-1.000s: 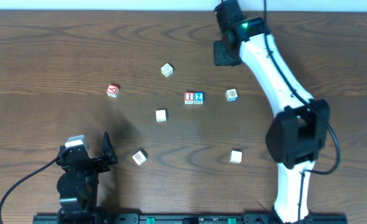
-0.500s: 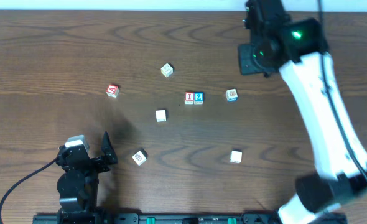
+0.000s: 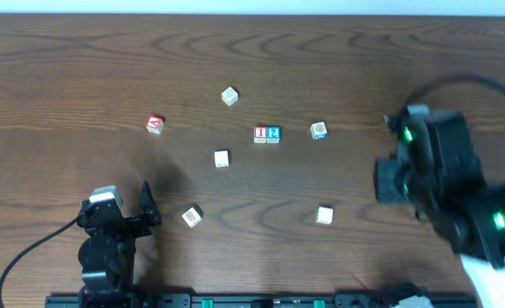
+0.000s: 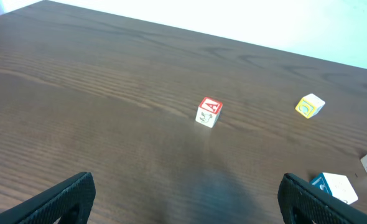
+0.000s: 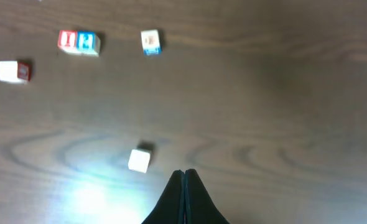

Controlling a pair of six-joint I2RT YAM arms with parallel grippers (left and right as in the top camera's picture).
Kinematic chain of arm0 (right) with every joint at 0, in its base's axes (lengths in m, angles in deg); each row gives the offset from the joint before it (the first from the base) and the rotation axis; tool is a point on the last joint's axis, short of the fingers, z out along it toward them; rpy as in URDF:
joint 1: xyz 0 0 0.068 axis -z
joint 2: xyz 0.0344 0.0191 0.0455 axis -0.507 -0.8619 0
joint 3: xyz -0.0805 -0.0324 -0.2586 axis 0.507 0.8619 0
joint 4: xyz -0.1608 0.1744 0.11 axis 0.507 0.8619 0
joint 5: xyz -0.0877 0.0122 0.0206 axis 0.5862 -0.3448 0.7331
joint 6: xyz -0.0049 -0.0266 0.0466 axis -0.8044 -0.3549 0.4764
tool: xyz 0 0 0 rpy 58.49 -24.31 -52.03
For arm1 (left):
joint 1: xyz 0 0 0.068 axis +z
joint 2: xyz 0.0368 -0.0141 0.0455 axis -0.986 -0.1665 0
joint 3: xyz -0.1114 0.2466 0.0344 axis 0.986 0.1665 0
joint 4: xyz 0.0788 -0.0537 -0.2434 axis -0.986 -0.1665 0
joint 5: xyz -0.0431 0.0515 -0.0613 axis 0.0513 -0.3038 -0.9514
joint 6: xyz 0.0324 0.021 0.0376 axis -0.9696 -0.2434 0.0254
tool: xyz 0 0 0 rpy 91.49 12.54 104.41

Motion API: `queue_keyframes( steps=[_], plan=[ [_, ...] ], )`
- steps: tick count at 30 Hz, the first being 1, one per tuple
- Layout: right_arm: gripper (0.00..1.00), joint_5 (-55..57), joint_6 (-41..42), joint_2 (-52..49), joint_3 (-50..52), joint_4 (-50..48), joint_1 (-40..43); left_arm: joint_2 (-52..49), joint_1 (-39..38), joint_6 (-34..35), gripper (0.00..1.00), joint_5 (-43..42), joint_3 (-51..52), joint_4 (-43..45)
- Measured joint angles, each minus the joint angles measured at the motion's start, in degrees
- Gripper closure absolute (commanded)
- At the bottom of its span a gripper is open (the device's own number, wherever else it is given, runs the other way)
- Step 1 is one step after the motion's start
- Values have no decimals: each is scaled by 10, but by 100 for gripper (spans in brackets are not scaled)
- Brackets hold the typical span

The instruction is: Spell out Ai2

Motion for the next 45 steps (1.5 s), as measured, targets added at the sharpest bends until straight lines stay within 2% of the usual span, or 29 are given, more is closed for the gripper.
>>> queue_keyframes(
  steps=[10,12,13,14,15,16,18,19,39,45],
  plan=[
    [99,-6,19,249,123,43,0,0,0,0,5,0,0,0],
    [96,-7,21,280,131,43,0,0,0,0,5,0,0,0],
    [91,-7,22,292,131,42,0,0,0,0,5,0,0,0],
    [79,-7,25,301,131,42,0,0,0,0,5,0,0,0],
    [60,-7,28,309,131,42,0,0,0,0,5,0,0,0],
    [36,-7,27,315,131,42,0,0,0,0,4,1,0,0],
    [7,-7,29,318,131,42,0,0,0,0,5,1,0,0],
    [1,-8,29,317,131,42,0,0,0,0,5,3,0,0],
    [1,-8,29,318,131,40,0,0,0,16,5,0,0,3],
    [1,-8,29,318,131,41,0,0,0,35,5,-85,11,99]
  ],
)
